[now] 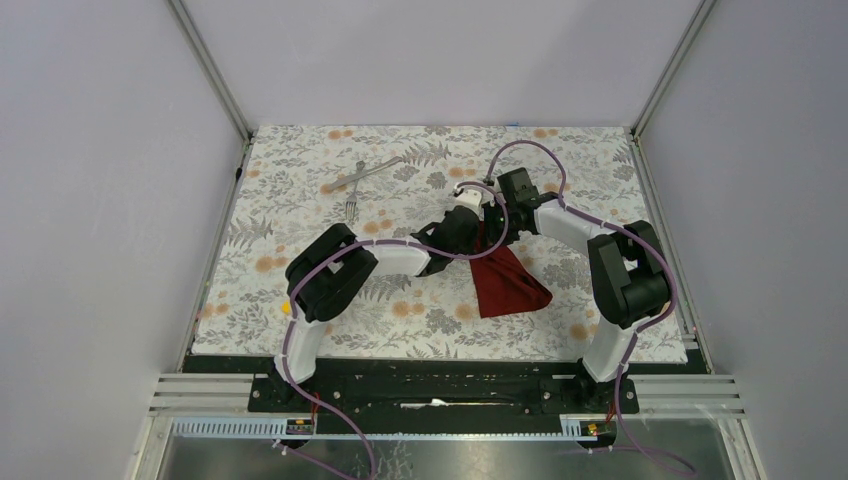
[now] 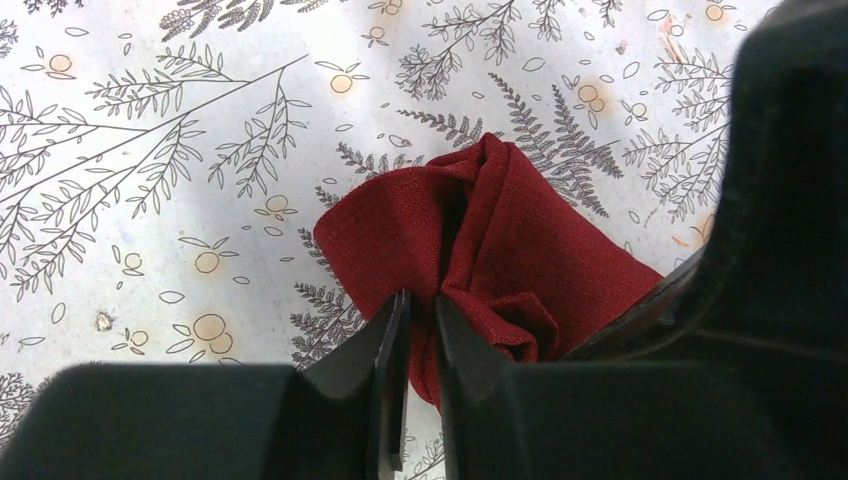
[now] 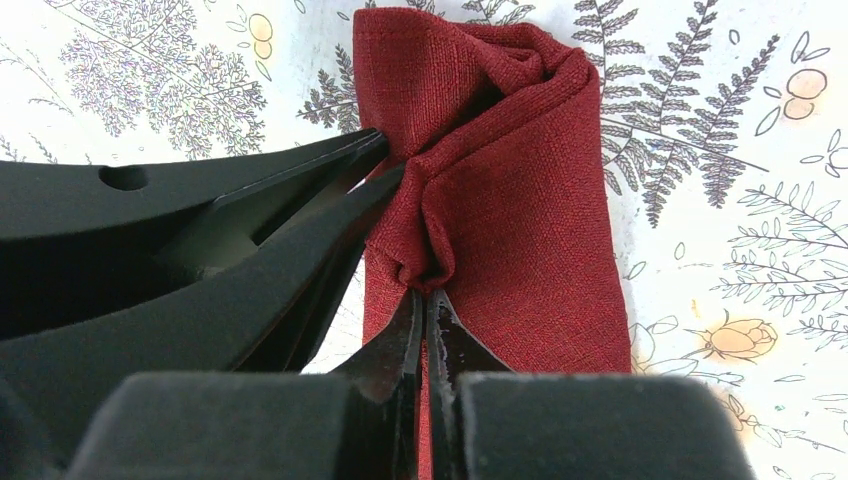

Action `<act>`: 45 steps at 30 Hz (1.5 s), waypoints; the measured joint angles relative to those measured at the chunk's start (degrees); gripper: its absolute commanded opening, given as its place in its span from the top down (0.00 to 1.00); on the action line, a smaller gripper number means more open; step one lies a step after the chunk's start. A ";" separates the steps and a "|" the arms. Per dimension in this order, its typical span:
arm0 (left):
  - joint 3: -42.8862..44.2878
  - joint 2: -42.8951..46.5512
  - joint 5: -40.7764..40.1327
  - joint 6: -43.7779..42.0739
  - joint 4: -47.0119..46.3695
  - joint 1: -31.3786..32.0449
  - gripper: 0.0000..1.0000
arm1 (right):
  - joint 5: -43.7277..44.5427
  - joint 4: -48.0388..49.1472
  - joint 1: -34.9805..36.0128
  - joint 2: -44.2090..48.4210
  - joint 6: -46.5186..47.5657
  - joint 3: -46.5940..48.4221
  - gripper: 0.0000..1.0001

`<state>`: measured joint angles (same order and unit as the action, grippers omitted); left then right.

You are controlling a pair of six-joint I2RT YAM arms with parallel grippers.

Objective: Fold the napkin into a case and place the utensils inside
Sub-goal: Grasp the top corner of the smaller rectangle folded napkin from the folded napkin.

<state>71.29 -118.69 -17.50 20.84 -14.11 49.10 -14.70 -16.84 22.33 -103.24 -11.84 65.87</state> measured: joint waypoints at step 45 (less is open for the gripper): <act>-15.72 7.32 11.08 8.09 -14.49 -4.07 1.00 | -11.76 22.14 -2.25 -1.16 -21.99 -11.21 0.58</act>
<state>55.57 -111.37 -6.42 28.93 -28.60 45.04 -26.46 5.30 20.08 -104.40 -33.82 54.65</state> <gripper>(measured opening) 0.008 0.381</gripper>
